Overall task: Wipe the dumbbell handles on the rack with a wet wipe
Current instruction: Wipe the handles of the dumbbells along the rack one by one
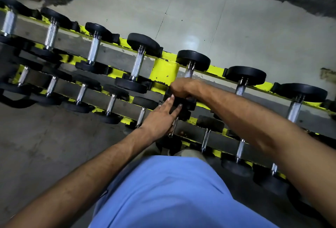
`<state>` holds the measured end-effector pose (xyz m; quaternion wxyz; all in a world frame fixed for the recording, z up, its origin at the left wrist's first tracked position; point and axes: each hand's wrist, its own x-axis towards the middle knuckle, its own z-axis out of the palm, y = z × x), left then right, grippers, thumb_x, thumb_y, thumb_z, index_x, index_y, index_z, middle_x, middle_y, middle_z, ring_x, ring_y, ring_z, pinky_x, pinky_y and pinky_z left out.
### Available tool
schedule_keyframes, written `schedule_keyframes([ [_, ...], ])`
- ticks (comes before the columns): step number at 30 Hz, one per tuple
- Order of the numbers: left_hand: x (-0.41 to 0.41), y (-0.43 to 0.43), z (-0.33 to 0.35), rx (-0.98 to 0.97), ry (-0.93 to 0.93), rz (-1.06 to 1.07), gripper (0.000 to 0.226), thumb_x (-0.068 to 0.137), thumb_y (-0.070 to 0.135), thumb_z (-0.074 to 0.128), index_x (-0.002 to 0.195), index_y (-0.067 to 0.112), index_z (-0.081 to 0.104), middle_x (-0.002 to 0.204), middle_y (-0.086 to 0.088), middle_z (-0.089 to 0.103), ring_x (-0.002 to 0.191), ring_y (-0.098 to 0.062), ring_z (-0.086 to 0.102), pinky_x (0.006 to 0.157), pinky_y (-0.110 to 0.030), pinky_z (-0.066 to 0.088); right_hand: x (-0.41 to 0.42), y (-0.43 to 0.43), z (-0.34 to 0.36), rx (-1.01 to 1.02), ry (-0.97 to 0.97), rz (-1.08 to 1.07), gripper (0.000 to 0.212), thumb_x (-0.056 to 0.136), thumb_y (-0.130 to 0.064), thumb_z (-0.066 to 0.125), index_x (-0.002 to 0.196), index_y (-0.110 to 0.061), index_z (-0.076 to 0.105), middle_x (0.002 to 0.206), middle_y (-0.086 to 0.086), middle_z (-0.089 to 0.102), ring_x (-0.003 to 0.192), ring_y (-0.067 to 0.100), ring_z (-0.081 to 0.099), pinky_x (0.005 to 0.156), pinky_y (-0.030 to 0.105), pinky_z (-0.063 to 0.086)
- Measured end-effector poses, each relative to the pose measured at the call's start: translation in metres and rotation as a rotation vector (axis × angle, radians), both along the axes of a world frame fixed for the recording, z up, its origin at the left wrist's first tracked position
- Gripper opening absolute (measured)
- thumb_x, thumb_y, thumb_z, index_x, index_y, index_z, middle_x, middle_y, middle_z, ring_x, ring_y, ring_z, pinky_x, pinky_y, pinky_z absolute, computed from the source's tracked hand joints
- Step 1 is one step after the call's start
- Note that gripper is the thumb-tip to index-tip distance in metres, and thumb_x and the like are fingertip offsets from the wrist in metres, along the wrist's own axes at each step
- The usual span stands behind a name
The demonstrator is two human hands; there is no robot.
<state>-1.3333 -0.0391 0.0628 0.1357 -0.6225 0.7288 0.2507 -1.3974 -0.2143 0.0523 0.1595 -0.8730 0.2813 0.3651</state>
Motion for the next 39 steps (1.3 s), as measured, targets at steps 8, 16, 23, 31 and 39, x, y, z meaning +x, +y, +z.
schedule_keyframes([
  [8, -0.004, 0.002, -0.001, 0.013, -0.010, 0.043, 0.083, 0.104, 0.024, 0.052, 0.168, 0.020, -0.001, 0.170, -0.026, -0.020, 0.161, -0.037, 0.006, 0.130, -0.046, 0.016, -0.029, -0.041, 0.001, -0.258, -0.218, 0.129, 0.021, 0.093, -0.024, 0.060, 0.110, -0.029, 0.072, 0.104, -0.002, 0.074, 0.086, 0.023, 0.072, 0.064, 0.029, 0.050],
  [16, -0.003, 0.002, -0.001, 0.015, 0.012, 0.051, 0.081, 0.106, 0.025, 0.050, 0.168, 0.019, -0.001, 0.170, -0.026, -0.020, 0.162, -0.036, 0.004, 0.129, -0.047, 0.018, -0.079, -0.006, -0.032, -0.267, -0.604, 0.284, 0.027, 0.093, -0.019, 0.059, 0.118, -0.023, 0.066, 0.123, -0.002, 0.065, 0.104, 0.022, 0.063, 0.076, 0.038, 0.057],
  [23, -0.003, 0.008, -0.001, 0.047, 0.013, 0.038, 0.083, 0.104, 0.021, 0.053, 0.168, 0.019, 0.000, 0.169, -0.026, -0.021, 0.162, -0.036, 0.003, 0.129, -0.047, 0.020, -0.082, 0.018, -0.059, -0.328, -0.891, -0.384, 0.016, 0.091, -0.015, 0.062, 0.107, -0.015, 0.057, 0.105, 0.007, 0.052, 0.084, 0.025, 0.056, 0.061, 0.030, 0.040],
  [31, 0.005, 0.000, 0.000, 0.052, 0.015, -0.008, 0.089, 0.102, 0.020, 0.058, 0.168, 0.020, -0.002, 0.169, -0.026, -0.022, 0.160, -0.039, 0.010, 0.128, -0.048, 0.022, -0.068, 0.014, -0.059, -0.128, -1.067, -1.010, 0.011, 0.088, -0.025, 0.065, 0.091, -0.016, 0.058, 0.090, -0.001, 0.065, 0.082, 0.017, 0.059, 0.069, 0.034, 0.046],
  [39, 0.013, -0.003, 0.000, 0.078, 0.017, -0.078, 0.095, 0.101, 0.025, 0.062, 0.168, 0.022, -0.005, 0.169, -0.024, -0.026, 0.161, -0.037, 0.007, 0.130, -0.048, 0.020, -0.037, -0.033, -0.082, 0.662, -1.166, -2.014, 0.020, 0.087, -0.017, 0.049, 0.090, -0.015, 0.068, 0.089, 0.013, 0.073, 0.080, 0.029, 0.068, 0.073, 0.041, 0.055],
])
